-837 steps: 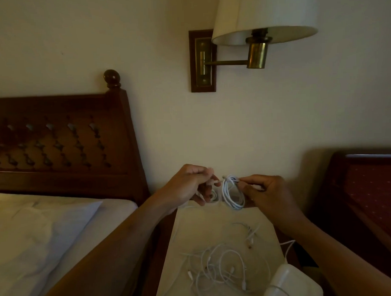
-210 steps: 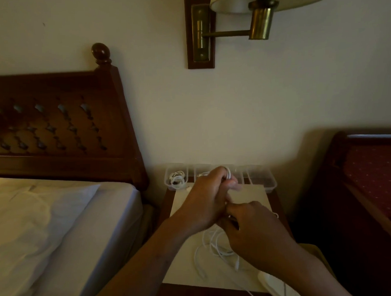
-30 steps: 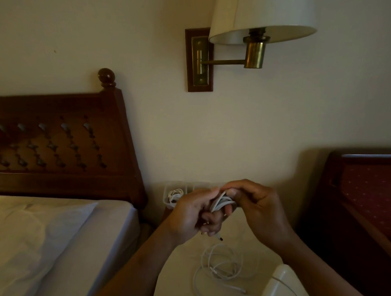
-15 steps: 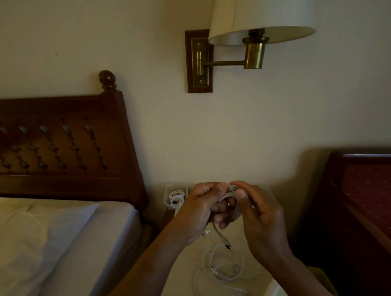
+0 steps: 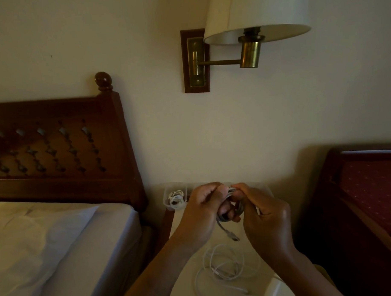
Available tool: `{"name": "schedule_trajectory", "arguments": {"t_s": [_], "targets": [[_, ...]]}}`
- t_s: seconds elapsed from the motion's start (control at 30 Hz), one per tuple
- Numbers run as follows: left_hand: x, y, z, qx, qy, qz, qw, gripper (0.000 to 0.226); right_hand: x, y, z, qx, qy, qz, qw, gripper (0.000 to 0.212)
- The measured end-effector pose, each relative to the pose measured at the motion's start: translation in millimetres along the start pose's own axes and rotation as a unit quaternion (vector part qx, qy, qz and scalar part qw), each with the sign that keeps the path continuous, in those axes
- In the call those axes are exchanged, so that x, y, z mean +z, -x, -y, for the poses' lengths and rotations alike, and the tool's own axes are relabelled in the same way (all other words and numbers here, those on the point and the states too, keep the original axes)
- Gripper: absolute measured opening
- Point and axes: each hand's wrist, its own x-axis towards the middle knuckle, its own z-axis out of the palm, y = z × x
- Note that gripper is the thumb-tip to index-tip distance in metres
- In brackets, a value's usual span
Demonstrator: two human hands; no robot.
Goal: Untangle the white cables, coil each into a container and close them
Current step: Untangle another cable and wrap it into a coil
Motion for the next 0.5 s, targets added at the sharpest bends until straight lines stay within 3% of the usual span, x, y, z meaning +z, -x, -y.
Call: {"name": "schedule_trajectory", "arguments": {"t_s": [0.13, 0.3, 0.4, 0.5], "targets": [[2, -2, 3, 0.047, -0.039, -0.068, 0.996, 0.045, -1, -2, -5, -0.065, 0.076, -0.024, 0.995, 0.021], [-17, -3, -6, -0.086, 0.072, 0.053, 0.992, 0.047, 2, 1, -4, -0.033, 0.009, -0.058, 0.998, 0.03], [-13, 1, -2, -0.089, 0.065, 0.062, 0.992, 0.044, 4, 5, -7, 0.013, -0.029, -0.078, 0.996, 0.046], [-8, 4, 1, -0.083, 0.078, 0.054, 0.992, 0.042, 3, 5, -6, 0.027, -0.048, -0.068, 0.996, 0.049]]}}
